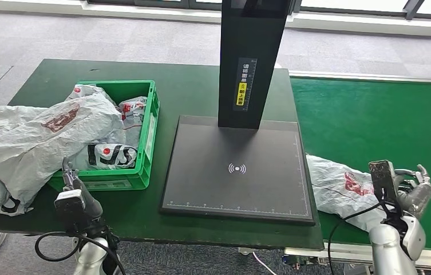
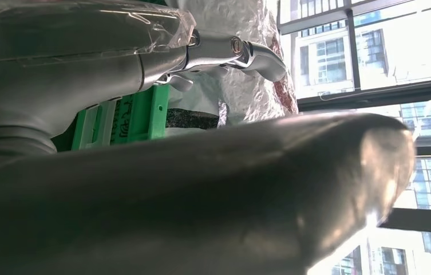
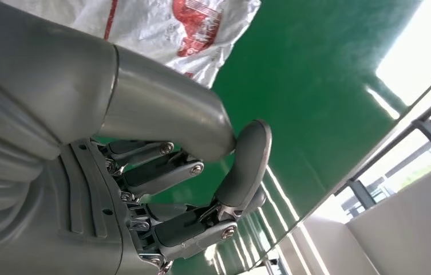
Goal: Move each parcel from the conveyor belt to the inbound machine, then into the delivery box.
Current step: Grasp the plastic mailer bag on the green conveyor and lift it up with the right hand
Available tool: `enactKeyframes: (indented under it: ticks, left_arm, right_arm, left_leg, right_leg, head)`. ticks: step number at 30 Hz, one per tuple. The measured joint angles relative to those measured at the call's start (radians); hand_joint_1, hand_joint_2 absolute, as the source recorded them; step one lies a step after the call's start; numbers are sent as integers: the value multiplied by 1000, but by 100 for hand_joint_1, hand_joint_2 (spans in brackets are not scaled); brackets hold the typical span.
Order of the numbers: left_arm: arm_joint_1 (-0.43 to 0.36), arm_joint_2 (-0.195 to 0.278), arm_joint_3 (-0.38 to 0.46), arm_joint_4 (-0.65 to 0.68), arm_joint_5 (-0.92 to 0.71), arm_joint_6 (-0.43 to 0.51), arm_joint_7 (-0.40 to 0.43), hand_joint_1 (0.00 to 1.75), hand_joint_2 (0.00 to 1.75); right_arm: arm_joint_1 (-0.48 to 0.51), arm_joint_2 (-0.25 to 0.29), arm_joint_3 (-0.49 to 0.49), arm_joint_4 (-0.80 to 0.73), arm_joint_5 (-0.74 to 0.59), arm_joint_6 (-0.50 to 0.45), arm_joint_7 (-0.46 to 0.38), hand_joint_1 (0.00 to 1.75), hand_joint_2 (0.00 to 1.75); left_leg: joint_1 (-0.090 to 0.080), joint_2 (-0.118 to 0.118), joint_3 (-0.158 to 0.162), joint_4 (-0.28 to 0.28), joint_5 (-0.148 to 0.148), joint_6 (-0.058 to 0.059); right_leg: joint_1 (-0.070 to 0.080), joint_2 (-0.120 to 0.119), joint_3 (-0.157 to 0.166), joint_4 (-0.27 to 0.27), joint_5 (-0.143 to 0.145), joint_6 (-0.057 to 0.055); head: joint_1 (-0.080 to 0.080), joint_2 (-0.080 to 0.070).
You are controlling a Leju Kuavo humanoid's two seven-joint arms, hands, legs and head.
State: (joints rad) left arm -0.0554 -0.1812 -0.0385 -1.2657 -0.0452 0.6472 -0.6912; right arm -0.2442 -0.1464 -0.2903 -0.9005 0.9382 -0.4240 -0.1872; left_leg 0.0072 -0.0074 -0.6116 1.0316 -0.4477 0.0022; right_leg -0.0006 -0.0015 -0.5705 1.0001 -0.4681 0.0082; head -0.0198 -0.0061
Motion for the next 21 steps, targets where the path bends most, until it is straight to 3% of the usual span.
enactKeyframes:
  ticks: [4, 8, 15, 21]
  left_arm:
    - [-1, 0, 0, 2, 2, -6, 1, 0, 0]
    - [-6, 0, 0, 4, -9, -17, 14, 0, 0]
    - [-17, 0, 0, 10, -27, -32, 32, 0, 0]
    - [-17, -2, 10, 14, -37, -50, 44, 0, 0]
  right_arm:
    - [-20, -7, 18, 69, 46, 11, 45, 0, 175]
    - [-45, -28, 43, 166, 134, 56, 161, 0, 175]
    - [-69, -67, 69, 273, 222, 95, 293, 0, 175]
    - [-86, -109, 69, 333, 245, 147, 312, 0, 175]
  left_leg:
    - [0, 0, 0, 0, 0, 0]
    - [-1, -1, 0, 0, 0, 0]
    - [-1, -1, -1, 0, 0, 0]
    - [-1, 0, -2, 0, 0, 0]
  right_leg:
    - [0, 0, 0, 0, 0, 0]
    - [-1, 0, 0, 0, 0, 0]
    - [-1, 0, -1, 0, 0, 0]
    - [-1, 0, -2, 0, 0, 0]
  head:
    - [0, 0]
    - [0, 0]
    - [0, 0]
    - [0, 0]
